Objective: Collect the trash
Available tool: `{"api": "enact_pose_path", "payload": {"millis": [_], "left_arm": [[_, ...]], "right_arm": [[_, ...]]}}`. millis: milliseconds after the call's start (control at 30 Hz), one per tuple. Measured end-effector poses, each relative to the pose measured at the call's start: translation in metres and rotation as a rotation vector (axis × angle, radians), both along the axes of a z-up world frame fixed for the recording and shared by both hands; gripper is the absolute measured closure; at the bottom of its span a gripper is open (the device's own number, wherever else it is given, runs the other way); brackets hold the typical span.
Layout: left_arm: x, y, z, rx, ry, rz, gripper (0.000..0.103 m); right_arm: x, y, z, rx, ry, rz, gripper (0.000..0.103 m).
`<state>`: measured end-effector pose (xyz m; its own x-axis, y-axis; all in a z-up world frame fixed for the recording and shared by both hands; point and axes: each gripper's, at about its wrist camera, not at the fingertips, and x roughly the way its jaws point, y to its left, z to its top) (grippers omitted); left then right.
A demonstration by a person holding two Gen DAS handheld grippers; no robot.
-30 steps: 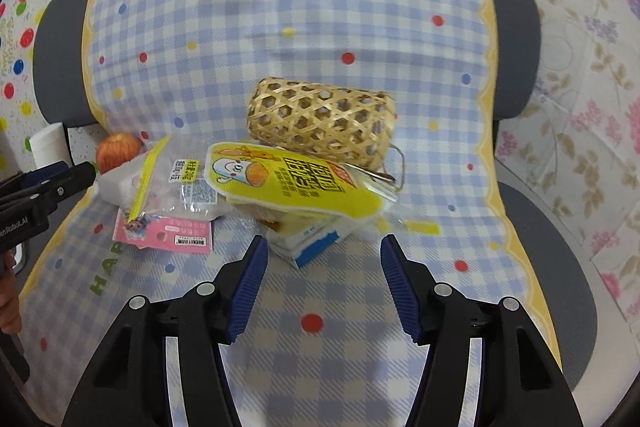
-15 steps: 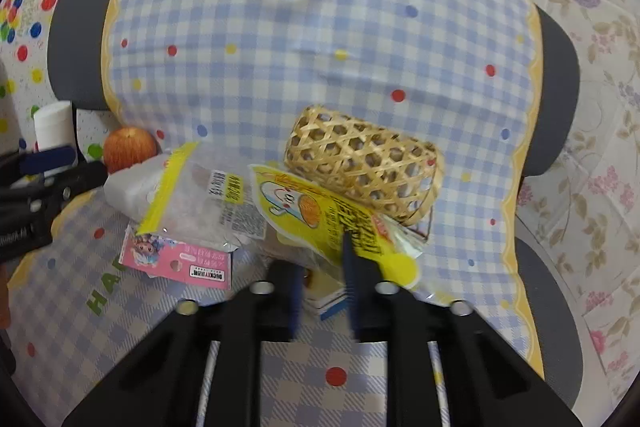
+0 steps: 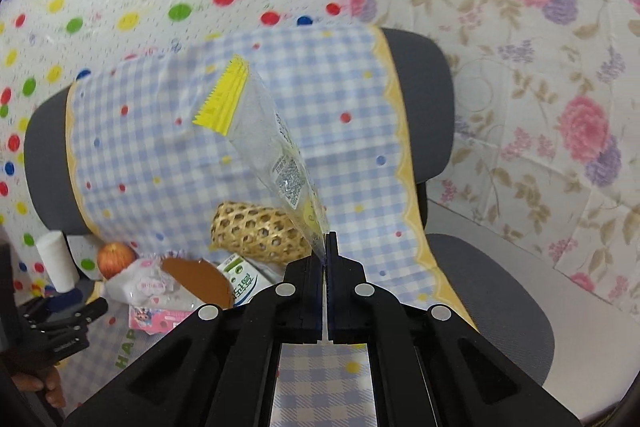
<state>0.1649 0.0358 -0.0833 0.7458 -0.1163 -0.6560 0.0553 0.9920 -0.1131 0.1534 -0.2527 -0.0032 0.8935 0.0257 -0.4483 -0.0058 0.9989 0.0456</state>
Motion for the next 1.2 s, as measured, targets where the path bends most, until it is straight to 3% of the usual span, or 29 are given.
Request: {"api": "enact_pose_path", "payload": {"millis": [533,600,633,700,967,1200], "left_arm": [[0.073,-0.024,-0.033,-0.036,0.156,-0.004,0.066],[0.077,-0.025,-0.032,-0.059,0.156,-0.013,0.082],[0.077,-0.026,-0.031,-0.064,0.154,-0.021,0.096],[0.074,-0.029,-0.024,-0.054,0.121,-0.032,0.103],[0.029,-0.015,0.059,-0.017,-0.123,-0.03,0.103],[-0.011,-0.032,0.091,0.029,-0.194,-0.067,0.103]], "right_arm": [[0.01,-0.007,-0.024,0.064,0.073,0.026,0.101],[0.012,-0.006,-0.027,0.071,0.081,0.034,0.101],[0.013,-0.005,-0.028,0.074,0.085,0.038,0.101],[0.012,-0.005,-0.027,0.078,0.085,0.043,0.101],[-0.003,-0.008,-0.012,0.095,0.046,0.052,0.101],[-0.021,-0.012,-0.011,0.116,0.048,0.048,0.101]]}}
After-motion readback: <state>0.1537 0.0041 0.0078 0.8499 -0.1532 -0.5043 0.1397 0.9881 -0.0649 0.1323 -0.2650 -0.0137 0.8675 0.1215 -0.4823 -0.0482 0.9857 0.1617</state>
